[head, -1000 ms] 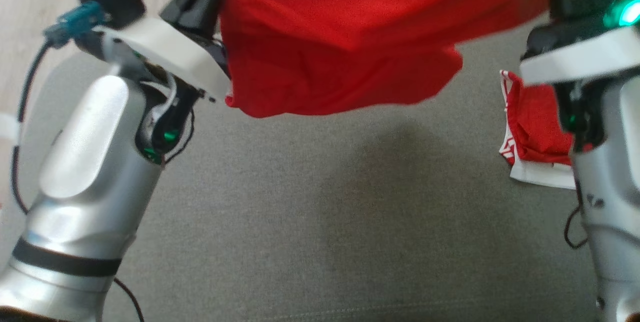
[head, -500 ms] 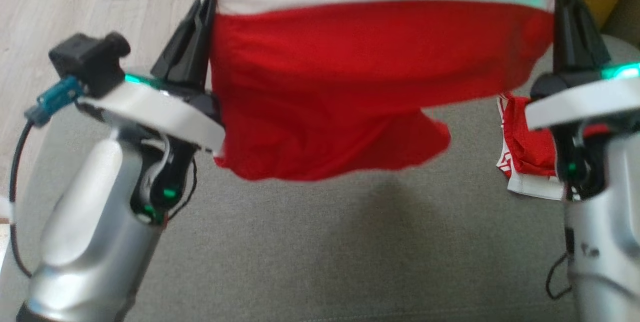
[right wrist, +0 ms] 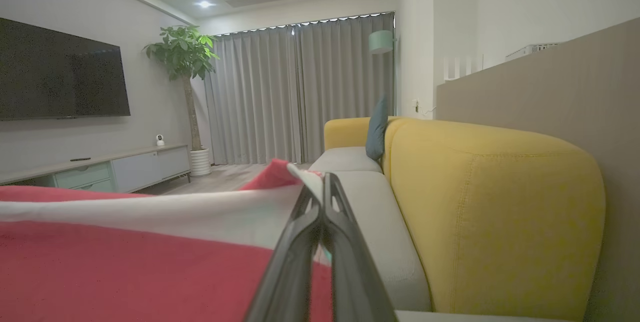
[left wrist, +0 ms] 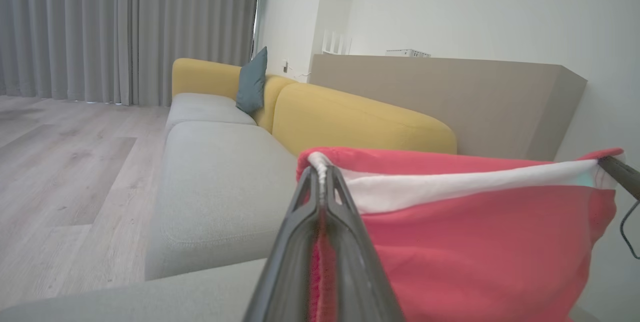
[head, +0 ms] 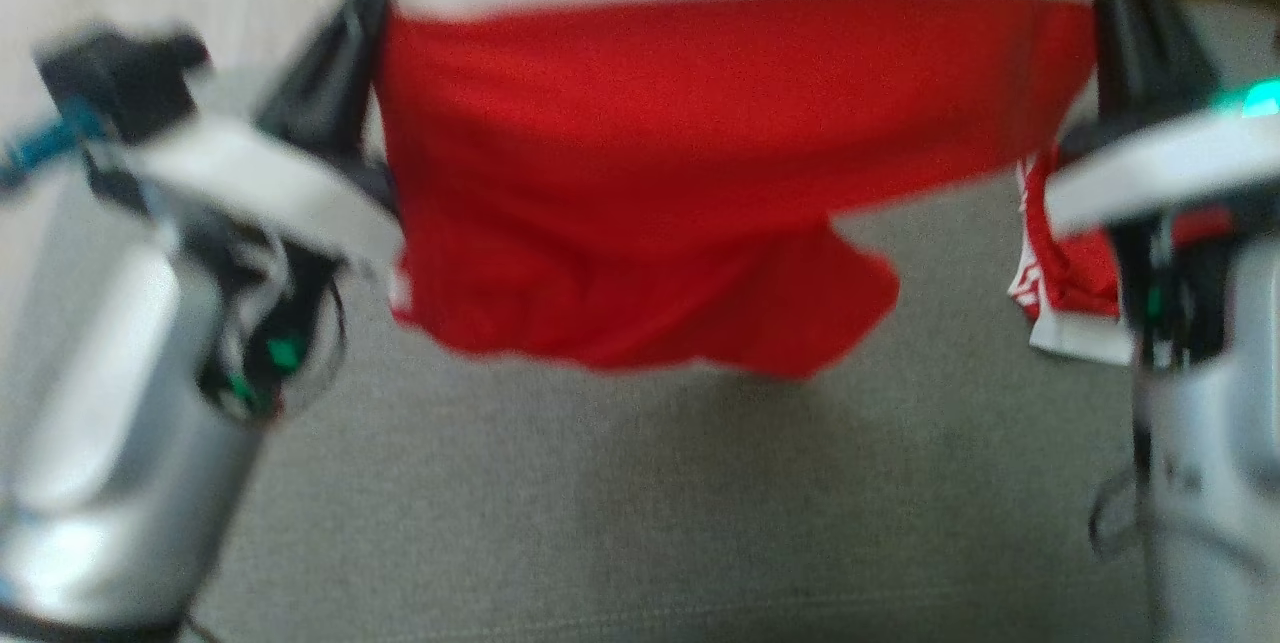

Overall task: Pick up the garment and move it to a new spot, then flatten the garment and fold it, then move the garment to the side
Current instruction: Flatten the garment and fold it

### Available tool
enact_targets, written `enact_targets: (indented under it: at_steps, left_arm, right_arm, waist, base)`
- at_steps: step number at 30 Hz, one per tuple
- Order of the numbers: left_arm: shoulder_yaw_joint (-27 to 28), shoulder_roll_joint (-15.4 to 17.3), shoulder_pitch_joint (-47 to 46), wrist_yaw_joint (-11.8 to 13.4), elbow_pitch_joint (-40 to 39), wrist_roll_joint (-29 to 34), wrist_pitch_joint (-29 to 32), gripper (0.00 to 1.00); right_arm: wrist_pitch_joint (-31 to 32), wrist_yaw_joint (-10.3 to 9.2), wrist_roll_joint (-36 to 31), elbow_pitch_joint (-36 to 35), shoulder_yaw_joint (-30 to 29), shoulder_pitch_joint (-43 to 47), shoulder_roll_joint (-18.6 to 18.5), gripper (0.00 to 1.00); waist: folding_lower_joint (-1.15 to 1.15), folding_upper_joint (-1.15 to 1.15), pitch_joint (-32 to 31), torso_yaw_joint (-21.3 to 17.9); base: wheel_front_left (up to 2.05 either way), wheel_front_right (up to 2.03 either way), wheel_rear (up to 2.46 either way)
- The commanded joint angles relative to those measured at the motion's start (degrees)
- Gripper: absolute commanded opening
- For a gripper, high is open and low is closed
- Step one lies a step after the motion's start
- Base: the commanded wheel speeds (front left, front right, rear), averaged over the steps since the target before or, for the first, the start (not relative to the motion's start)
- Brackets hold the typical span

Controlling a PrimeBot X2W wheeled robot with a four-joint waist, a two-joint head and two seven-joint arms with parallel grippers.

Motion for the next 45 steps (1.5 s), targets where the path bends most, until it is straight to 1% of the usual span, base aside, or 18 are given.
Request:
enact_targets:
  at_steps: [1,2,3,5,7,10,13,16,18,21,25,30,33,37,41,45]
  left_arm:
    - [3.5,2.4,-9.5,-1.0,1.2,-0.3,0.5,0.0]
    - [3.5,2.4,-9.5,-1.0,1.2,-0.3,0.5,0.0]
    - [3.8,2.3,-12.3,-1.6,3.2,-0.4,0.7,0.0]
    - [3.9,2.5,-18.9,-3.1,7.8,0.5,0.7,0.0]
    - [4.3,1.9,-25.9,-4.4,13.6,1.1,-0.2,0.0]
    - [4.7,0.9,-36.5,-5.9,22.8,3.0,-3.4,0.0]
    - [6.2,-0.6,-46.6,-6.4,31.0,4.1,-8.8,0.0]
    - [7.2,-2.8,-52.2,-7.4,38.3,4.0,-13.9,0.0]
    - [7.0,-4.2,-53.9,-8.5,42.1,4.2,-15.5,0.0]
    - [6.3,-6.3,-53.6,-10.2,46.5,4.4,-16.8,0.0]
    - [5.8,-9.0,-50.3,-11.7,50.4,4.3,-17.4,0.0]
    - [5.0,-10.5,-42.5,-12.7,50.8,5.9,-17.5,0.0]
    - [4.6,-10.3,-36.5,-12.9,50.5,6.5,-17.5,0.0]
    - [1.2,-9.2,-28.3,-12.9,48.3,6.5,-17.5,0.0]
    - [-2.0,-7.7,-21.3,-12.9,46.3,5.3,-17.5,0.0]
    - [-5.2,-6.3,-15.7,-12.9,44.3,3.9,-17.5,0.0]
  right_arm:
    - [-0.3,0.37,-0.7,1.3,1.8,-9.8,0.0,0.0]
    - [-0.3,0.37,-0.7,1.3,1.8,-9.8,0.0,0.0]
    - [-0.9,0.37,-1.1,3.6,2.3,-13.4,-0.4,0.0]
    - [-2.5,0.37,-2.1,9.1,3.2,-21.4,-0.9,0.0]
    - [-5.0,0.37,-3.2,16.1,3.6,-29.9,-1.0,0.0]
    - [-10.6,0.37,-6.2,26.5,2.8,-42.4,-0.8,0.0]
    - [-17.0,0.37,-8.9,35.5,-0.8,-53.2,0.4,0.0]
    - [-22.8,0.37,-10.2,43.2,-4.1,-58.7,1.6,0.0]
    - [-24.6,0.37,-9.9,47.6,-5.0,-60.1,2.1,0.0]
    - [-26.2,0.37,-9.0,53.1,-4.6,-59.3,2.4,0.0]
    - [-27.1,0.37,-5.6,58.9,-1.7,-55.8,2.5,0.0]
    - [-27.3,0.37,-2.3,64.1,2.4,-49.8,2.5,0.0]
    - [-27.4,0.37,-0.6,66.3,4.3,-45.9,2.5,0.0]
    - [-26.4,0.37,0.9,68.6,8.2,-40.8,2.0,0.0]
    - [-23.4,0.37,4.2,68.9,11.9,-36.0,0.0,0.0]
    - [-20.0,0.37,7.8,66.7,16.4,-31.2,-2.7,0.0]
  waist:
    - [0.0,0.0,6.9,-0.6]
    - [0.0,0.0,6.9,-0.6]
    - [0.0,0.0,8.9,-0.7]
    - [0.0,0.0,13.0,-0.9]
    - [0.0,0.0,16.4,-1.3]
    - [0.0,0.0,20.1,-1.7]
    - [0.0,0.0,23.6,-2.2]
    - [0.0,0.0,25.2,-2.5]
    - [0.0,0.0,26.4,-2.5]
    - [0.0,0.0,27.9,-2.2]
    - [0.0,0.0,29.4,-1.0]
    - [0.0,0.0,28.6,0.5]
    - [0.0,0.0,26.4,0.9]
    - [0.0,0.0,22.8,1.2]
    - [0.0,0.0,18.9,1.6]
    - [0.0,0.0,15.3,1.7]
  base:
    - [0.0,0.0,0.0]
    - [0.0,0.0,0.0]
    - [0.0,0.0,0.0]
    - [0.0,0.0,0.0]
    - [0.0,0.0,0.0]
    - [0.0,0.0,0.0]
    - [0.0,0.0,0.0]
    - [0.0,0.0,0.0]
    - [0.0,0.0,0.0]
    - [0.0,0.0,0.0]
    - [0.0,0.0,0.0]
    - [0.0,0.0,0.0]
    - [0.0,0.0,0.0]
    - [0.0,0.0,0.0]
    - [0.0,0.0,0.0]
    - [0.0,0.0,0.0]
